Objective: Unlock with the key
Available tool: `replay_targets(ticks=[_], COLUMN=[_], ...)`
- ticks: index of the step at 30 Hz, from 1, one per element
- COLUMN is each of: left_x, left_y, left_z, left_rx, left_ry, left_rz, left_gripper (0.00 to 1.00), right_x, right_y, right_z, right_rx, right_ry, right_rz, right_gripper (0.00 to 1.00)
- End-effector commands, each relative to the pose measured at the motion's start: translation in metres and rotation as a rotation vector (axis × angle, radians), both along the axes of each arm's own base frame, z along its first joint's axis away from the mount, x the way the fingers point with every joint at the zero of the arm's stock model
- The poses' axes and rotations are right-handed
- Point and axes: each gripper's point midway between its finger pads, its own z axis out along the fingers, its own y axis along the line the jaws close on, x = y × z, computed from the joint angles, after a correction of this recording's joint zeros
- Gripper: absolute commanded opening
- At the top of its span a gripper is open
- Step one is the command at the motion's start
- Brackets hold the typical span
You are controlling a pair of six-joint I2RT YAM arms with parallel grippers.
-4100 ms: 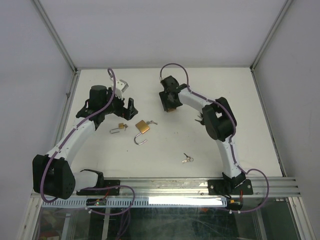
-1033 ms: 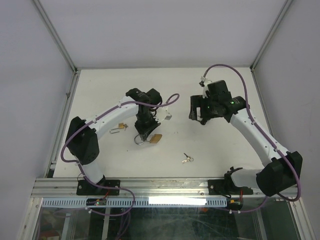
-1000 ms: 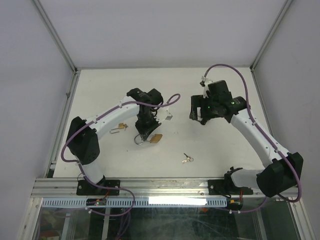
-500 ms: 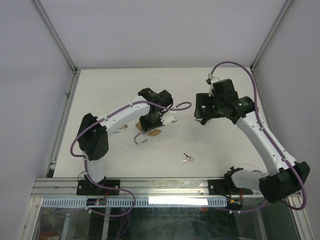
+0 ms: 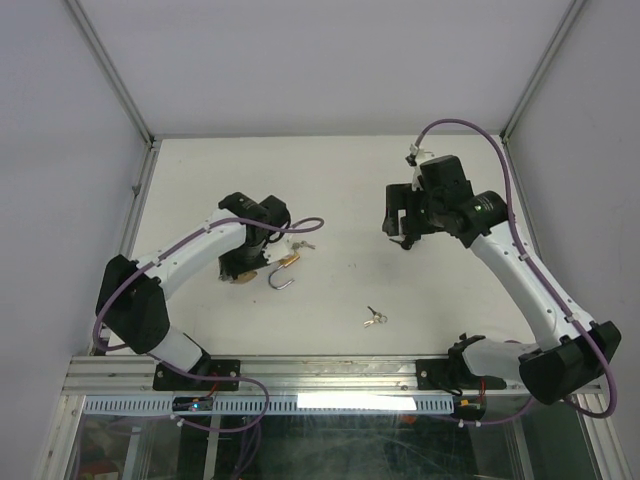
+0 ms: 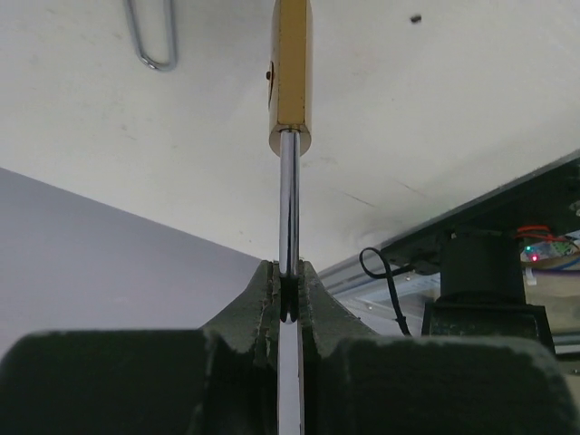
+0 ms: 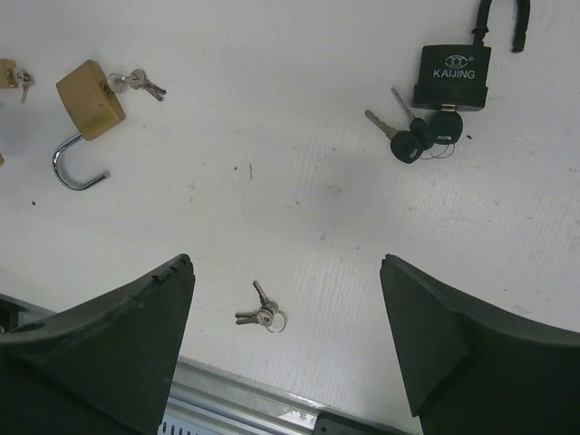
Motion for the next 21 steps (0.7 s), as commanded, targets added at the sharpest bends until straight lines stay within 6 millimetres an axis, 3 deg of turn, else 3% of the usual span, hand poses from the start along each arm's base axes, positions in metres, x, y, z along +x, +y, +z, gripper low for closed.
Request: replay_targets(ticks=[1, 6, 10, 16, 21], left_x=[-0.015, -0.009, -0.005, 0.013, 0.014], left_y=[0.026, 0.026, 0.037, 0.028, 0.023], left_z=[-0.003, -0.005, -0.008, -0.009, -0.013], left_rx=[0.089, 0.099, 0.178, 0.214, 0.238], left_ry=[0.010, 0.026, 0.043, 0.043, 0.072], left_rz=[0.005, -0.005, -0.052, -0.081, -0.148], left_gripper=[0.00, 0.00, 0.00, 0.00, 0.00], right_x=[0.010, 0.009, 0.008, 0.008, 0.008], right_y=[0.010, 0.012, 0.012, 0.017, 0.018], right_z=[0.018, 0.018, 0.018, 0.015, 0.015], right_rx=[0.013, 0.001, -0.003, 0.004, 0.001], right_ry=[-0.062, -0.064, -0.069, -0.064, -0.065], right_rz=[0.022, 0.037, 0.042, 0.058, 0.068], right_gripper=[0.86, 0.86, 0.86, 0.86, 0.86])
